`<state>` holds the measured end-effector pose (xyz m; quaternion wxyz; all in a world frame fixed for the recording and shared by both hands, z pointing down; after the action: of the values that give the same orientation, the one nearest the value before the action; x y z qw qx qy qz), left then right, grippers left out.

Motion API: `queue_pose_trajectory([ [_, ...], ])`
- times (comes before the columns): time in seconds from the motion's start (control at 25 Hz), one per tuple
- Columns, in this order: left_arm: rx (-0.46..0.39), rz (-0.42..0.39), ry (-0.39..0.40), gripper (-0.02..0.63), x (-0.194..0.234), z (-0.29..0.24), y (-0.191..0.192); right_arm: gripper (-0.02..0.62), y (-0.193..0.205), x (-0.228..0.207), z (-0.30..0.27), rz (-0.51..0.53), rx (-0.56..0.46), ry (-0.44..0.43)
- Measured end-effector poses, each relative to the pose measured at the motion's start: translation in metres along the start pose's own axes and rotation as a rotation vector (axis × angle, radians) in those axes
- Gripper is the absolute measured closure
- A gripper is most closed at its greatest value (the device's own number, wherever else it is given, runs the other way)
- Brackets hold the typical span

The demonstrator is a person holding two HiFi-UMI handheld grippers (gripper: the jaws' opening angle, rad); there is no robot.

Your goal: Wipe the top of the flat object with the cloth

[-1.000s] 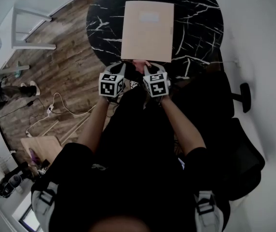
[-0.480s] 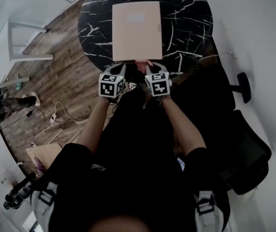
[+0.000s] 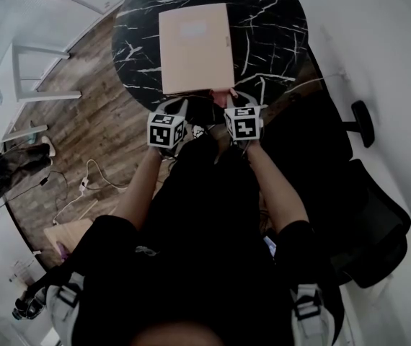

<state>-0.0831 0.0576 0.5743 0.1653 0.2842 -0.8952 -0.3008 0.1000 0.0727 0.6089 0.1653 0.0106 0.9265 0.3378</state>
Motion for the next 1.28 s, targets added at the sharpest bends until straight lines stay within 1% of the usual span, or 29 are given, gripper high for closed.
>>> queue_pose_trajectory([
  [0.12, -0.001, -0.002, 0.003, 0.606, -0.005, 0.001, -0.002, 0.573, -0.001, -0.012, 0.006, -0.016, -0.008, 0.024],
  [0.32, -0.004, -0.011, -0.006, 0.607, -0.015, 0.004, -0.002, 0.573, 0.000, -0.026, 0.010, -0.027, -0.014, 0.032],
  [0.44, -0.035, -0.001, -0.022, 0.606, -0.019, 0.012, -0.008, 0.573, -0.006, -0.035, 0.011, -0.017, -0.041, 0.034],
  [0.52, -0.069, 0.017, -0.046, 0.607, -0.020, 0.021, -0.011, 0.574, -0.008, -0.035, 0.013, 0.007, -0.054, 0.014],
  [0.6, -0.100, 0.042, -0.081, 0.607, -0.020, 0.031, -0.010, 0.574, -0.008, -0.024, 0.022, 0.039, -0.039, -0.014],
  [0.68, -0.136, 0.087, -0.113, 0.606, -0.018, 0.041, -0.008, 0.575, -0.008, -0.013, 0.034, 0.072, -0.036, -0.027],
  [0.76, -0.171, 0.132, -0.129, 0.607, -0.017, 0.052, -0.008, 0.577, -0.014, -0.003, 0.045, 0.095, -0.063, -0.036],
  [0.88, -0.199, 0.149, -0.141, 0.607, -0.016, 0.068, -0.006, 0.578, -0.023, 0.014, 0.060, 0.115, -0.117, -0.072],
  [0.96, -0.220, 0.139, -0.163, 0.606, -0.017, 0.078, -0.005, 0.578, -0.027, 0.024, 0.068, 0.128, -0.170, -0.094],
  [1.04, -0.242, 0.074, -0.195, 0.607, -0.021, 0.089, -0.008, 0.578, -0.031, 0.033, 0.079, 0.133, -0.219, -0.096],
  [1.12, -0.274, 0.019, -0.200, 0.606, -0.025, 0.102, -0.013, 0.578, -0.033, 0.042, 0.092, 0.132, -0.248, -0.071],
  [1.16, -0.298, 0.018, -0.189, 0.607, -0.026, 0.109, -0.013, 0.578, -0.033, 0.047, 0.099, 0.133, -0.258, -0.056],
  [1.28, -0.353, 0.055, -0.165, 0.606, -0.022, 0.135, -0.006, 0.578, -0.027, 0.067, 0.116, 0.130, -0.289, -0.024],
])
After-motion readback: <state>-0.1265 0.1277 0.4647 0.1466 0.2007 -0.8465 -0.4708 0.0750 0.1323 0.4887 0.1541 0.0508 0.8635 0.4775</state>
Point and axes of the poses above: the fingertips, and each gripper's own axes: z backward along the fingers, x to its left, y out of its underside, the point moved 5 cm from there along z, backward along the fingers, and after that the axes turned 4 degrees about -z, right-handed, at the moved point
